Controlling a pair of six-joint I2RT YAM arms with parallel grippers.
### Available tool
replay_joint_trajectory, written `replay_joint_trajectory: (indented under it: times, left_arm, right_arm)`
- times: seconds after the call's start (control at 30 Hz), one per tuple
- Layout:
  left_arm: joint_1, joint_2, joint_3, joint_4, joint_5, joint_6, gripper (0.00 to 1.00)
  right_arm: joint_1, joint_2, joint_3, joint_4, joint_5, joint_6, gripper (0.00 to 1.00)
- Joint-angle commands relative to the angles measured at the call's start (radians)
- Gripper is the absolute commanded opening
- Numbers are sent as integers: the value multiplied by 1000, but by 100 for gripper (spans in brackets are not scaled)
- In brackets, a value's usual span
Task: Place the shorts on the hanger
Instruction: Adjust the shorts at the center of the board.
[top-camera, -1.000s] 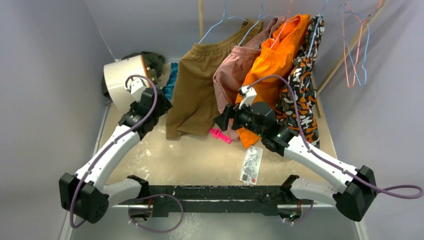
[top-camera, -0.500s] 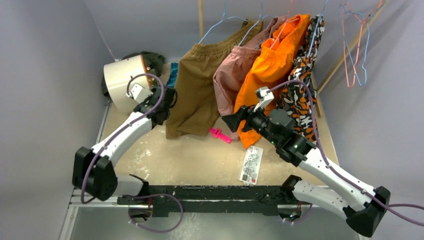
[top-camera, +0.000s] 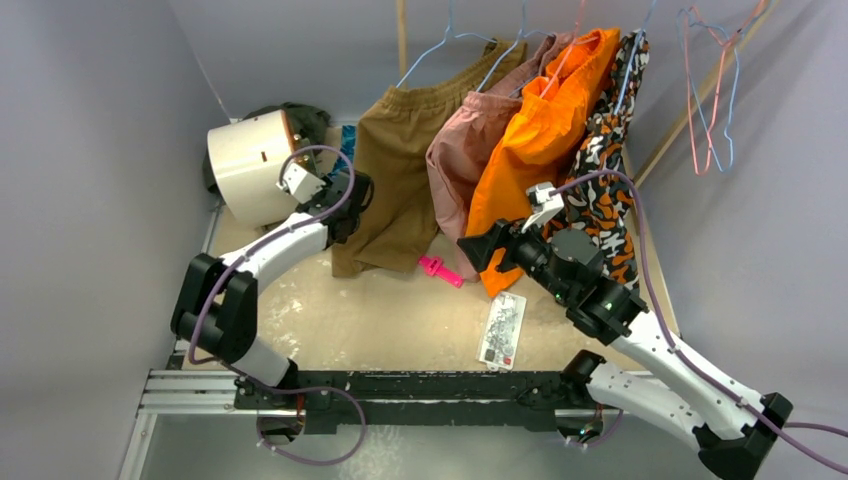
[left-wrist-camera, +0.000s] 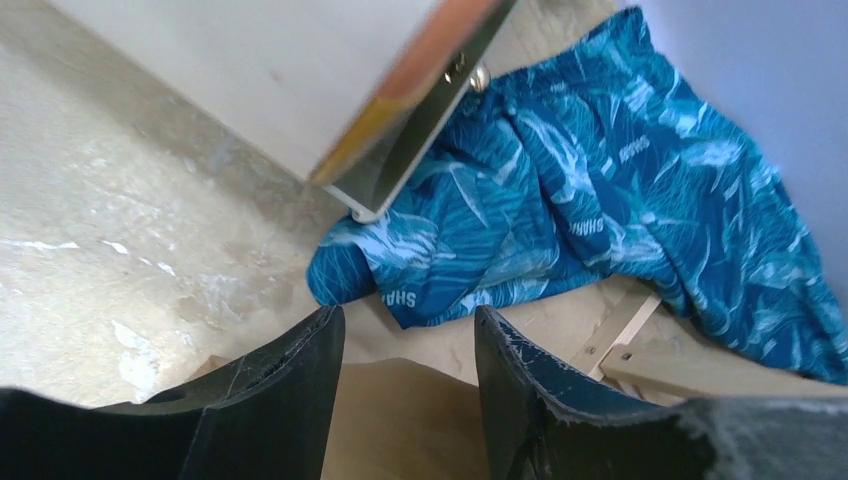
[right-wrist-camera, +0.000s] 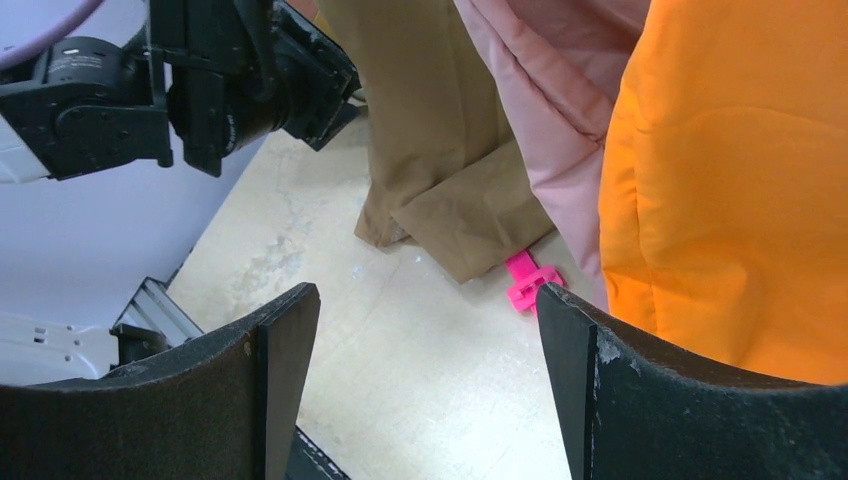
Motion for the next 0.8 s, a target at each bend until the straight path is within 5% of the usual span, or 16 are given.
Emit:
replay_joint_trajectory:
  times: [0.0, 0.43, 0.77]
  left_arm:
    - [-45, 65, 9, 81, -35, 24, 49]
    - [-69, 127, 25, 90, -105, 79, 61]
    - [-64, 174, 21, 195, -147, 188, 60]
  right_arm:
    - [3, -12, -5, 7, 21, -10, 82]
    - [4, -11, -11, -3, 31, -18, 82]
    - [4, -25, -17, -25, 38, -21, 83]
